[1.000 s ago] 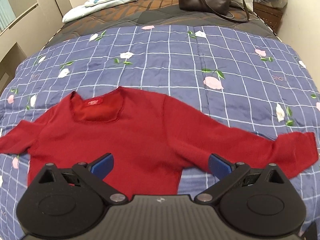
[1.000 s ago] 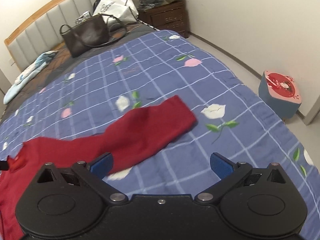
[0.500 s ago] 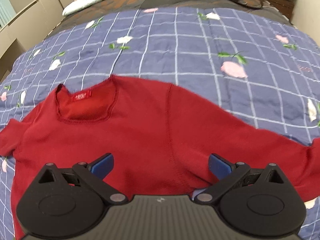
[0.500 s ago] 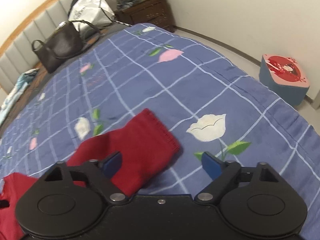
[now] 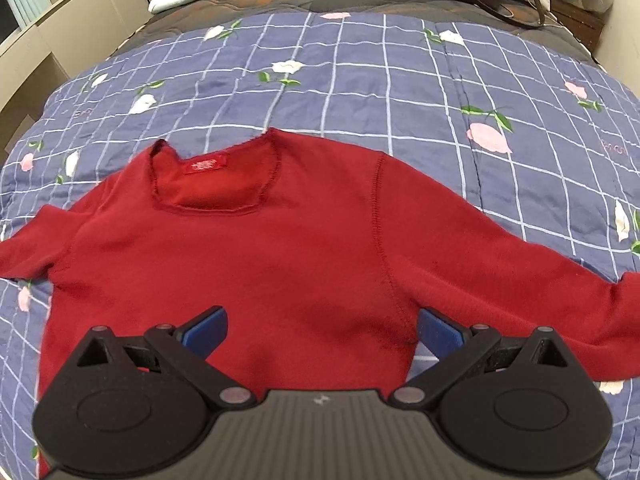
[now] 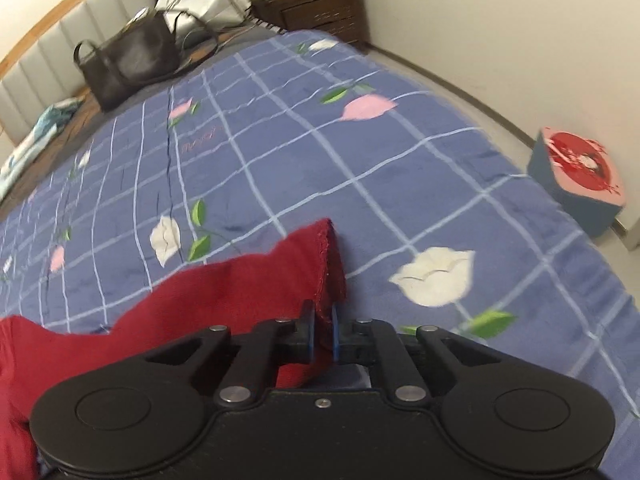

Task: Fold small clothes
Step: 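Grasp the sleeve cuff with the right gripper and lift it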

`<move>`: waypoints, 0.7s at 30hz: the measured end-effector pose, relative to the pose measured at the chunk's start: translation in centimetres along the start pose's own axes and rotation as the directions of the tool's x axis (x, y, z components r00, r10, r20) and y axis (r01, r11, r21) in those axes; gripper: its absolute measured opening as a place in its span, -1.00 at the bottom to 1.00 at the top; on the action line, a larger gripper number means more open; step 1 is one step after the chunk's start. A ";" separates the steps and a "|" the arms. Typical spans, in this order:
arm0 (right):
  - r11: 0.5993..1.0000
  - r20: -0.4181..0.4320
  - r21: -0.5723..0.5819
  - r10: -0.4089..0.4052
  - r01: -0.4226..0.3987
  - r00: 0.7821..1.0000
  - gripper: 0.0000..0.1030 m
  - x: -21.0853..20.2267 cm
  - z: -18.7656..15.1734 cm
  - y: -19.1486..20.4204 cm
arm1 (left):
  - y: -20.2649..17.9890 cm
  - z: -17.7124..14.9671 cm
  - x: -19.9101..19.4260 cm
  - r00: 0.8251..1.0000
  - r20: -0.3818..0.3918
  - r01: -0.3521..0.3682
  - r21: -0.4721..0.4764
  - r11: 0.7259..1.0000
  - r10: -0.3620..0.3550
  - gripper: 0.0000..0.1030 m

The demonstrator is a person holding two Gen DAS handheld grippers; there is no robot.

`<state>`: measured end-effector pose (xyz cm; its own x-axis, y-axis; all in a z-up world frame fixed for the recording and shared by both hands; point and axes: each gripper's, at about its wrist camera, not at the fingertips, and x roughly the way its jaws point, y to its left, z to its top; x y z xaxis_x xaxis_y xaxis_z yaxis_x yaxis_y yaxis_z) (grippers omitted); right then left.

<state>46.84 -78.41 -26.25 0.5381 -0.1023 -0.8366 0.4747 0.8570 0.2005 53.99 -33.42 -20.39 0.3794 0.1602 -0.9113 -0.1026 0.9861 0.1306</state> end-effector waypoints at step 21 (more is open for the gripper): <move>0.987 0.153 -0.124 0.121 -0.103 0.981 -0.90 -14.3 1.8 11.0 | 12.1 0.1 -5.3 0.994 0.045 0.107 -0.096 0.990 -0.103 0.99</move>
<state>45.64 -68.44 -11.14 0.6921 -0.0737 -0.7180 0.3266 0.9191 0.2205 50.81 -22.36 -14.00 0.4290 0.0592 -0.9014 -0.1495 0.9887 -0.0062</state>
